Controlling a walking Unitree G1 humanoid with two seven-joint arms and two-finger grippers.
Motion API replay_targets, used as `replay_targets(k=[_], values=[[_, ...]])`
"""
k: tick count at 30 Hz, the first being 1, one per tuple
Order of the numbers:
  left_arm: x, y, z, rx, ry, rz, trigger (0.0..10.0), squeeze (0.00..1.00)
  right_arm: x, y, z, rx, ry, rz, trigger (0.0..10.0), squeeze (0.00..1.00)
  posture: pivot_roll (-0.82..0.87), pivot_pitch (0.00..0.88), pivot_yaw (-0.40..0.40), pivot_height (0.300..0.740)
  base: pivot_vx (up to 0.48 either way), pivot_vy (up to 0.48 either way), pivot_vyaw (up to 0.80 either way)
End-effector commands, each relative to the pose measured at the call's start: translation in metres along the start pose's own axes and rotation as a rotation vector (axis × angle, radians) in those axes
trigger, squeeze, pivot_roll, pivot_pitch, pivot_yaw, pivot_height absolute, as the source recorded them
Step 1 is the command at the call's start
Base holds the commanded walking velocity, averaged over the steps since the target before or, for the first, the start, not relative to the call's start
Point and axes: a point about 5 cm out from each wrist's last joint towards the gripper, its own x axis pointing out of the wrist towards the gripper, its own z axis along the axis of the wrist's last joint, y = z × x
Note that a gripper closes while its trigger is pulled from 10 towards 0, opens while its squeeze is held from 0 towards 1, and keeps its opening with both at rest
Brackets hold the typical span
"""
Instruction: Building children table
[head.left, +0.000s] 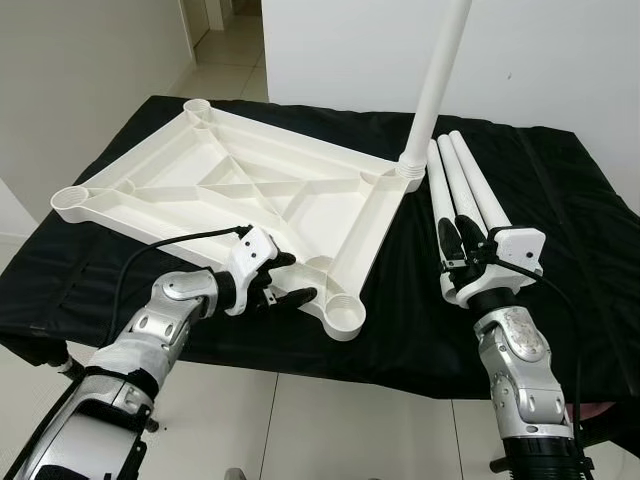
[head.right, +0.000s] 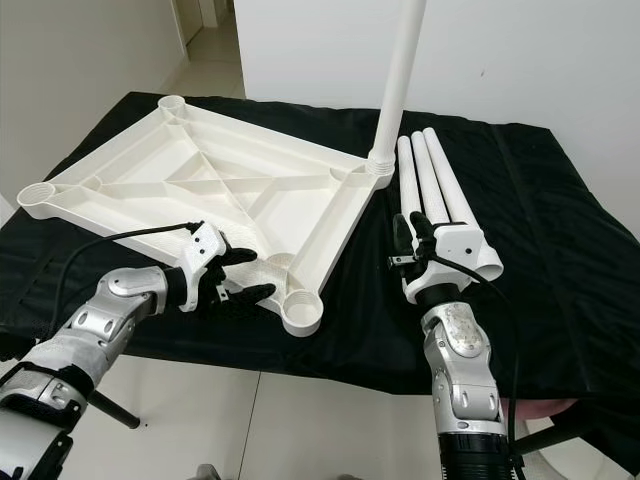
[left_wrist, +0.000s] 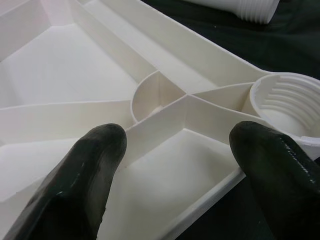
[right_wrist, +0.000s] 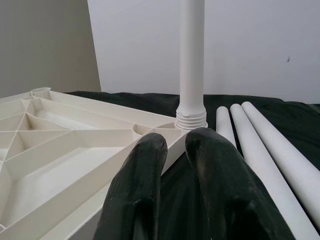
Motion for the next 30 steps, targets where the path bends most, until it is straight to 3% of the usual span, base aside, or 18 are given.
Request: replay_targets(k=[1, 7, 15, 25, 30], values=[[-0.002, -0.008, -0.005, 0.012, 0.056, -0.218, 10.0, 0.0, -0.003, -0.001, 0.0, -0.001, 0.012, -0.002, 10.0, 0.0, -0.13, 0.059, 0.025, 0.74, 0.0, 0.0, 0.0], [-0.013, -0.008, -0.01, 0.014, 0.115, -0.31, 10.0, 0.0, -0.008, -0.004, 0.0, -0.009, 0.021, -0.014, 10.0, 0.0, -0.13, 0.074, 0.037, 0.74, 0.0, 0.0, 0.0], [-0.021, -0.01, 0.007, -0.043, 0.042, -0.404, 10.0, 0.0, -0.012, -0.003, -0.003, -0.007, 0.032, -0.023, 10.0, 0.0, -0.14, 0.075, 0.045, 0.74, 0.0, 0.0, 0.0], [-0.013, -0.013, -0.001, -0.004, 0.08, -0.374, 10.0, 0.0, -0.01, -0.004, -0.001, -0.005, 0.027, -0.025, 10.0, 0.0, -0.14, 0.073, 0.044, 0.74, 0.0, 0.0, 0.0], [-0.008, -0.017, -0.008, 0.067, 0.147, -0.35, 10.0, 0.0, -0.011, -0.005, 0.0, -0.009, 0.026, -0.027, 10.0, 0.0, -0.14, 0.076, 0.046, 0.74, 0.0, 0.0, 0.0]])
